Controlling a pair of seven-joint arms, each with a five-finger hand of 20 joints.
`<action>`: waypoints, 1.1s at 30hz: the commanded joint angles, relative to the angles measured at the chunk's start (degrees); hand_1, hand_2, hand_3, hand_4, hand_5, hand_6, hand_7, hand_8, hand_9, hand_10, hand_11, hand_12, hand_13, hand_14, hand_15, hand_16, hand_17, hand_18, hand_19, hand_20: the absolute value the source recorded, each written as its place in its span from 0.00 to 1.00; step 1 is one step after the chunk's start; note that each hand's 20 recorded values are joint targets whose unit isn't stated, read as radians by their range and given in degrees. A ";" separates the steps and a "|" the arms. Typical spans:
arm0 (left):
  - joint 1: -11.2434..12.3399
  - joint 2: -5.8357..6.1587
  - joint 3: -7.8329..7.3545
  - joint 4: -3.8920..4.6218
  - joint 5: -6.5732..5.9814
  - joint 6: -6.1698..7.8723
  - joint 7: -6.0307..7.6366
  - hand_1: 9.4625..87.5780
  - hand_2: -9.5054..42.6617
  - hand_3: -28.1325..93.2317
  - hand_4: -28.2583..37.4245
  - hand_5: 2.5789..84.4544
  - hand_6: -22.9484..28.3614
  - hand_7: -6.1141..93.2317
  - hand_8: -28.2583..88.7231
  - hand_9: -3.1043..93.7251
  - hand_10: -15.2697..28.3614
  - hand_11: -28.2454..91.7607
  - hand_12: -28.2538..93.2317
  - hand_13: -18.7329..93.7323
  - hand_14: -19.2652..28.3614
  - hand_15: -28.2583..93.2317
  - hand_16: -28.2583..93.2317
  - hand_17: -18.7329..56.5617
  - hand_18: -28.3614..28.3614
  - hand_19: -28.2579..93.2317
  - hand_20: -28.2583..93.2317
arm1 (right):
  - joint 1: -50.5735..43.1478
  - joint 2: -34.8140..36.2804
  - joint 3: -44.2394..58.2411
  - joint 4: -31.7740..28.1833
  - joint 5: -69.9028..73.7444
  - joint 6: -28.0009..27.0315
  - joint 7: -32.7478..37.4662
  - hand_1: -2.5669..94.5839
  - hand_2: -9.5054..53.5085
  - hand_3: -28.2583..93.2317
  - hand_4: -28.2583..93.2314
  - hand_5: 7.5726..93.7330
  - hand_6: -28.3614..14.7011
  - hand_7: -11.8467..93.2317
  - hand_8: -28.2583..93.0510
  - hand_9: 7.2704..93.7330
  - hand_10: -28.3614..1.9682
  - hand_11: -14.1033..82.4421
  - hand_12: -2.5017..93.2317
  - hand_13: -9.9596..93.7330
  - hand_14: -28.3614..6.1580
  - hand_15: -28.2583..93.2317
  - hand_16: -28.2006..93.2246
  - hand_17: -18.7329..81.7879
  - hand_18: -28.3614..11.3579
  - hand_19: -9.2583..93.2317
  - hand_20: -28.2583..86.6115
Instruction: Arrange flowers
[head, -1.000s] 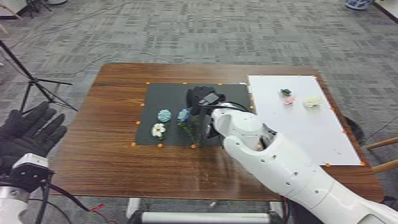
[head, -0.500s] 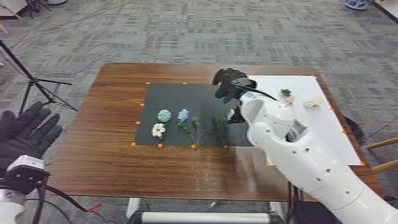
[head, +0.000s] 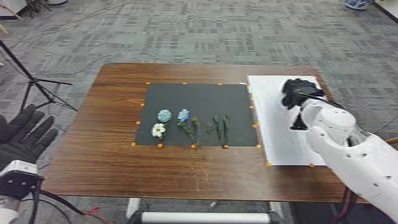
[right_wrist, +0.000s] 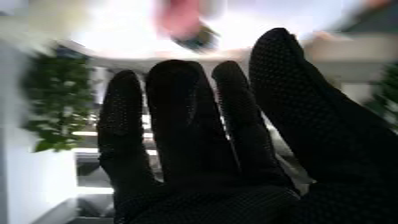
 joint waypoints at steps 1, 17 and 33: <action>-0.10 -0.19 0.18 -0.15 -0.30 0.02 0.00 0.18 0.45 0.80 0.00 0.40 0.58 0.15 0.19 0.34 0.61 0.33 0.35 0.37 0.67 0.39 0.23 0.21 0.70 0.35 0.34 | 1.16 -1.04 -1.68 1.18 -1.88 1.32 0.35 0.55 0.00 0.87 0.00 0.49 0.54 0.25 0.14 0.46 0.45 0.28 0.17 0.66 0.48 0.83 0.52 0.46 0.10 0.83 0.58; 0.44 -0.89 -0.75 -0.15 1.70 -0.63 -2.22 0.18 0.46 0.80 0.00 0.41 0.58 0.16 0.19 0.34 0.61 0.33 0.35 0.37 0.67 0.39 0.23 0.21 0.70 0.35 0.34 | 3.95 -1.74 -6.58 7.13 -4.26 3.02 4.72 0.66 0.00 0.81 0.00 0.58 0.61 0.27 0.13 0.62 0.53 0.34 0.19 0.70 0.59 0.81 0.56 0.49 0.12 0.85 0.58; 0.66 -0.69 -0.47 -0.45 0.50 -0.59 -1.02 0.18 0.46 0.80 0.00 0.41 0.59 0.15 0.19 0.34 0.62 0.33 0.35 0.37 0.68 0.39 0.23 0.21 0.70 0.35 0.34 | 2.00 -0.28 -6.08 2.50 -3.66 9.80 3.99 0.71 0.00 0.77 0.00 0.75 0.67 0.41 0.25 0.87 0.70 0.34 0.53 0.78 0.59 0.82 0.57 0.52 0.13 0.86 0.61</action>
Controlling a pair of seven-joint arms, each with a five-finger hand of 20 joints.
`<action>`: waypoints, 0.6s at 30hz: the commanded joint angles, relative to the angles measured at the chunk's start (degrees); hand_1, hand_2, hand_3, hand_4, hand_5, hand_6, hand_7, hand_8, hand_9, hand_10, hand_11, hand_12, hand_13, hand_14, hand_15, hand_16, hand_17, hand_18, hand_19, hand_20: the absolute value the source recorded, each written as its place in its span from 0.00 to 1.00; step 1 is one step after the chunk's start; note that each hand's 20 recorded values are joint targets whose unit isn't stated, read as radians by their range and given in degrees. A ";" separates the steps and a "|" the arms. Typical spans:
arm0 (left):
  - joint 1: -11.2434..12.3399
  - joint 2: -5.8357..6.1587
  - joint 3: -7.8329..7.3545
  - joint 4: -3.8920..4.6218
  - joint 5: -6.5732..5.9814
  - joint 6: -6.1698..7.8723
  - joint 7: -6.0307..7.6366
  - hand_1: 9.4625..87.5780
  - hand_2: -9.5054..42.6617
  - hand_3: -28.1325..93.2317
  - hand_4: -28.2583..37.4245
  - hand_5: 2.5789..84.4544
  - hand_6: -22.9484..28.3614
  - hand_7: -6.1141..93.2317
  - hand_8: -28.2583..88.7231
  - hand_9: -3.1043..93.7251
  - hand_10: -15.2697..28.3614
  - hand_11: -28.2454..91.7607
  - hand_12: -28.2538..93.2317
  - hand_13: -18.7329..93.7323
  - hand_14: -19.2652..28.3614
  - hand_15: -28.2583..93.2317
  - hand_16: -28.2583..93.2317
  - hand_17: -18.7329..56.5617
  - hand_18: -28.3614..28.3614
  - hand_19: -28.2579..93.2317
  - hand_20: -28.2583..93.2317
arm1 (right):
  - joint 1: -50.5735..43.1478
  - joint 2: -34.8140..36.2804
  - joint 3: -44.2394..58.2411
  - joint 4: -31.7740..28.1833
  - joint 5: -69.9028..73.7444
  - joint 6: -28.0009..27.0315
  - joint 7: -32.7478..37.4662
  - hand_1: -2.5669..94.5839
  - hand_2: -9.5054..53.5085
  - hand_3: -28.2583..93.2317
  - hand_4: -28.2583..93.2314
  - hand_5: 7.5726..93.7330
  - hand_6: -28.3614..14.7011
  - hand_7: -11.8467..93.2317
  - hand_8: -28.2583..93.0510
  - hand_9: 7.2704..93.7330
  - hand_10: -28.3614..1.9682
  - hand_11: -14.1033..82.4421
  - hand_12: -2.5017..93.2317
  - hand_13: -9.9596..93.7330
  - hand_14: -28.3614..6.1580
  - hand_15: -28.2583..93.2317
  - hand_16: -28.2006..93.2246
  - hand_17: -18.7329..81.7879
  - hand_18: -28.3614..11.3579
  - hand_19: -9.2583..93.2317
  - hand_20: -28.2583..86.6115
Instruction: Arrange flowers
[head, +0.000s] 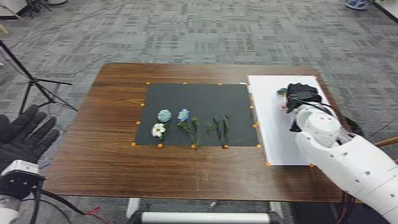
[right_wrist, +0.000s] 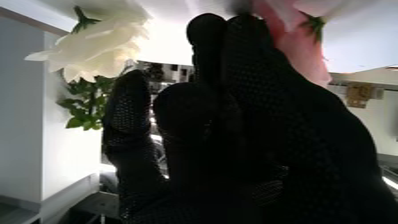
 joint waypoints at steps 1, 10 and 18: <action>0.88 -0.42 -0.37 -0.44 -0.24 -0.50 0.32 0.18 0.46 0.80 0.00 0.41 0.59 0.15 0.19 0.34 0.62 0.33 0.35 0.37 0.68 0.39 0.23 0.20 0.70 0.35 0.34 | -2.43 1.99 1.55 -6.43 -1.17 3.07 -0.19 0.70 0.00 0.78 0.00 0.75 0.67 0.41 0.26 0.87 0.70 0.34 0.54 0.78 0.59 0.82 0.57 0.53 0.12 0.86 0.61; 1.15 0.10 -0.34 -0.51 -0.77 -0.32 0.74 0.18 0.46 0.80 0.00 0.41 0.59 0.15 0.19 0.34 0.62 0.33 0.35 0.37 0.68 0.39 0.23 0.20 0.70 0.35 0.34 | -2.06 1.84 1.50 -10.12 -1.66 -0.24 0.84 0.68 0.00 0.81 0.00 0.72 0.64 0.39 0.25 0.83 0.66 0.31 0.50 0.76 0.62 0.79 0.60 0.52 0.11 0.86 0.60; 1.10 -0.08 -0.25 -0.59 -1.05 0.37 0.90 0.18 0.46 0.80 0.00 0.41 0.59 0.15 0.19 0.34 0.62 0.33 0.35 0.37 0.68 0.39 0.23 0.20 0.70 0.35 0.34 | -4.75 2.30 5.33 -12.92 0.26 -6.96 -3.74 0.63 0.00 0.84 0.00 0.55 0.56 0.26 0.13 0.56 0.48 0.30 0.19 0.72 0.62 0.77 0.58 0.48 0.11 0.84 0.57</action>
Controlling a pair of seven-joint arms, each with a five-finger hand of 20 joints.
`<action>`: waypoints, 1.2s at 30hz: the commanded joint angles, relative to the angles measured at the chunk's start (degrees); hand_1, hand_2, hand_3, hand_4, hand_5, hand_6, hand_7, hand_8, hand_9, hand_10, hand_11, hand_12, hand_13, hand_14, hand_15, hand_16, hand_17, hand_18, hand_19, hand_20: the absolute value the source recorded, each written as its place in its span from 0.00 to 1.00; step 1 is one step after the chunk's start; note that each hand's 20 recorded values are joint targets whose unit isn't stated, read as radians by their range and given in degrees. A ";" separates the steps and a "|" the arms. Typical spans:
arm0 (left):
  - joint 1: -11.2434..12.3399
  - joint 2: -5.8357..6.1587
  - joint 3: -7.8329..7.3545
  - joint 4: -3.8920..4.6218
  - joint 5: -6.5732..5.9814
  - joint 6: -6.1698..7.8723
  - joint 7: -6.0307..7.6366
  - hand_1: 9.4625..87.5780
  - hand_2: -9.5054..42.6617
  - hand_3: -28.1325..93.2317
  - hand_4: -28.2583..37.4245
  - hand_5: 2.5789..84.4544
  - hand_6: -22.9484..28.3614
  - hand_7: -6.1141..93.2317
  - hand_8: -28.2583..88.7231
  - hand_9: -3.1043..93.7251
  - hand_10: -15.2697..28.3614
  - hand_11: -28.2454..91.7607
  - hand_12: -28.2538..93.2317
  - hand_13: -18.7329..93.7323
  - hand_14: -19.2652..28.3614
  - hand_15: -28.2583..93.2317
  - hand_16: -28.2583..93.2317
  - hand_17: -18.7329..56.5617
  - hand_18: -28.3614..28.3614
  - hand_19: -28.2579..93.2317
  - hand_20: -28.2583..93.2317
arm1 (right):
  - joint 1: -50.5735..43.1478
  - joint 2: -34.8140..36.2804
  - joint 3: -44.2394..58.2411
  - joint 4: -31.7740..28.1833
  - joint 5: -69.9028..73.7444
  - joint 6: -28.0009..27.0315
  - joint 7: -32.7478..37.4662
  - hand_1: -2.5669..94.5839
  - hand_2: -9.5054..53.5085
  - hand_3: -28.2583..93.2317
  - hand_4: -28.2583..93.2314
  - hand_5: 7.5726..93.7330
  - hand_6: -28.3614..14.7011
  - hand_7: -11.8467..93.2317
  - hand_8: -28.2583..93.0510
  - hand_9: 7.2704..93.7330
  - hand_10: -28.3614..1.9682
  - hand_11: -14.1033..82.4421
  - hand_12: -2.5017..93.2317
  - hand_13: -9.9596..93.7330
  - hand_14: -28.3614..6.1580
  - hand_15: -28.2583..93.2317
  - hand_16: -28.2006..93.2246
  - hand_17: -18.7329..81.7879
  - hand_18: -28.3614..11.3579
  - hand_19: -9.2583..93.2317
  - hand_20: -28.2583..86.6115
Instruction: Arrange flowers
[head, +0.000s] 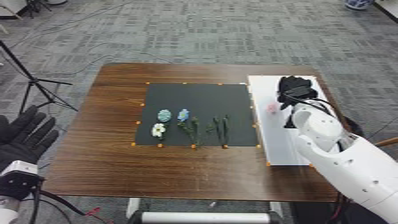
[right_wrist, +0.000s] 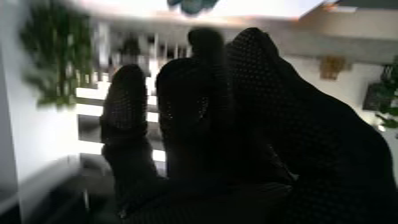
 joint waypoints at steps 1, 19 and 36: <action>0.52 -0.10 -0.07 -0.46 -0.54 0.27 0.37 0.18 0.46 0.80 0.00 0.41 0.59 0.15 0.19 0.34 0.62 0.33 0.35 0.37 0.68 0.39 0.23 0.20 0.70 0.35 0.34 | -2.12 0.63 3.14 -2.90 0.58 -6.35 -4.51 0.63 0.00 0.84 0.00 0.55 0.56 0.26 0.13 0.55 0.49 0.30 0.18 0.71 0.62 0.78 0.58 0.48 0.11 0.84 0.57; 0.70 0.05 -0.65 -0.63 -0.47 0.79 -0.53 0.18 0.47 0.80 0.00 0.41 0.59 0.16 0.19 0.34 0.62 0.33 0.35 0.37 0.68 0.40 0.23 0.20 0.70 0.36 0.34 | -3.38 0.60 1.43 -1.85 -2.10 -9.54 -10.48 0.70 0.00 0.78 0.00 0.59 0.66 0.30 0.13 0.61 0.62 0.33 0.20 0.70 0.66 0.77 0.59 0.47 0.15 0.83 0.59; 1.40 -0.31 -0.69 -0.75 -0.63 0.46 0.40 0.19 0.47 0.80 0.00 0.41 0.59 0.15 0.19 0.34 0.62 0.33 0.35 0.37 0.68 0.41 0.23 0.20 0.70 0.36 0.34 | -3.45 1.08 1.62 -2.87 -1.83 -6.45 -10.59 0.73 0.00 0.67 0.00 0.81 0.71 0.48 0.27 0.93 0.73 0.27 0.49 0.75 0.58 0.80 0.56 0.49 0.14 0.83 0.62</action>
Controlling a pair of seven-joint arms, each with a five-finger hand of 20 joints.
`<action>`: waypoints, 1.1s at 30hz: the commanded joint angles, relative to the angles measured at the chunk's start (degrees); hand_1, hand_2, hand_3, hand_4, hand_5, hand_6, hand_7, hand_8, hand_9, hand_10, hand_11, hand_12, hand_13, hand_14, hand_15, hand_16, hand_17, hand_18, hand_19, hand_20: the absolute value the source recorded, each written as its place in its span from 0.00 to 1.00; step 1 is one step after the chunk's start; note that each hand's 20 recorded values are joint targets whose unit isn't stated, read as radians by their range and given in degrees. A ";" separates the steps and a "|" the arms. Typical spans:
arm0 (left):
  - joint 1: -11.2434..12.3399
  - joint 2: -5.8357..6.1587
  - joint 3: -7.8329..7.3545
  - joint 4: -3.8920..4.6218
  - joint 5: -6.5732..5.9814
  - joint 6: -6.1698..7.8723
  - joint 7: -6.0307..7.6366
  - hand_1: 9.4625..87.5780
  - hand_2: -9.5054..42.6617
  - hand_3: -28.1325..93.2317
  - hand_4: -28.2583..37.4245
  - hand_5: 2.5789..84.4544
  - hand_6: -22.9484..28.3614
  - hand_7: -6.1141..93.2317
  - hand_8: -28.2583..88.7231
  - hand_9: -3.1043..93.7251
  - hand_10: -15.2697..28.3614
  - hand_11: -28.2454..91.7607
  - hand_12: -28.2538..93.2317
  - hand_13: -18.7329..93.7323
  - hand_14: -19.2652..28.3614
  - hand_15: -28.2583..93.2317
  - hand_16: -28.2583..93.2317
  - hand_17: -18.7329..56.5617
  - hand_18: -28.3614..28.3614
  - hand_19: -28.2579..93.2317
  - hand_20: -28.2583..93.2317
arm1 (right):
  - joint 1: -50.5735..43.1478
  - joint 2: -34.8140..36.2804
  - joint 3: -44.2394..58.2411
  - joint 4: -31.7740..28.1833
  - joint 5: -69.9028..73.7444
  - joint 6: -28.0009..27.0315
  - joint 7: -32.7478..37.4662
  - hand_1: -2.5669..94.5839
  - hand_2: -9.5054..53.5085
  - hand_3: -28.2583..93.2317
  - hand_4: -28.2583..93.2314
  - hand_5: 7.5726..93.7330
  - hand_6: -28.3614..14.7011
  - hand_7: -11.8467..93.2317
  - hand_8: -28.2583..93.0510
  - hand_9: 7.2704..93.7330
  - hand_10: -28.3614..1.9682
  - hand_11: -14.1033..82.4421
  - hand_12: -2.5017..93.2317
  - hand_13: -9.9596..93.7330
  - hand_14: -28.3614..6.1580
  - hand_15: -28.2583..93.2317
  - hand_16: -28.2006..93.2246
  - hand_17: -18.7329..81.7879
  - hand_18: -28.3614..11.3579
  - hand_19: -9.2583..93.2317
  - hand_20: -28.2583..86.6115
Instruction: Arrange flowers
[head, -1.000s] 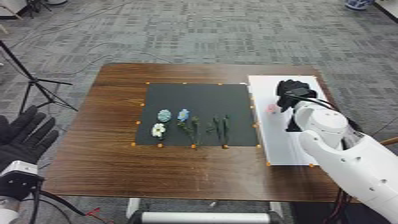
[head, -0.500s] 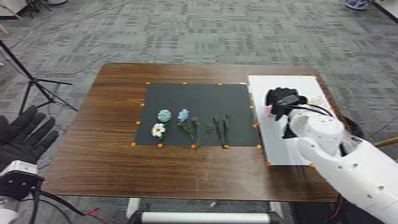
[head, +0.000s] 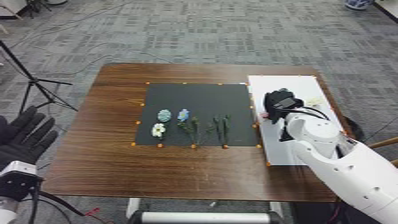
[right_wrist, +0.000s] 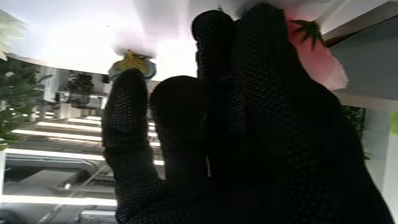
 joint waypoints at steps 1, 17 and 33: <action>0.84 -0.21 -0.17 -0.45 -0.31 0.21 0.53 0.19 0.47 0.80 0.00 0.41 0.59 0.15 0.19 0.34 0.62 0.33 0.35 0.37 0.68 0.41 0.23 0.20 0.70 0.36 0.34 | -1.03 0.56 2.18 -1.81 -0.24 0.38 -0.04 0.72 0.00 0.68 0.00 0.82 0.70 0.48 0.27 0.93 0.73 0.27 0.49 0.75 0.58 0.80 0.57 0.49 0.14 0.83 0.62; 0.72 0.00 -0.25 -0.35 -0.53 0.42 0.73 0.18 0.47 0.80 0.00 0.41 0.59 0.15 0.19 0.34 0.62 0.33 0.35 0.37 0.68 0.40 0.23 0.20 0.70 0.36 0.34 | 2.11 -2.89 0.68 -8.13 3.37 8.85 0.53 0.67 0.00 0.76 0.00 0.83 0.68 0.46 0.31 0.94 0.69 0.27 0.51 0.76 0.58 0.78 0.59 0.50 0.13 0.83 0.62; -1.67 0.40 0.88 0.25 0.60 1.61 -0.72 0.18 0.47 0.80 0.00 0.41 0.59 0.15 0.19 0.34 0.62 0.33 0.35 0.37 0.68 0.40 0.23 0.20 0.70 0.36 0.34 | 11.64 -13.76 -15.83 -0.66 -1.93 10.80 -2.68 0.67 0.00 0.77 0.00 0.82 0.68 0.47 0.32 0.93 0.71 0.28 0.51 0.76 0.59 0.78 0.60 0.50 0.12 0.84 0.61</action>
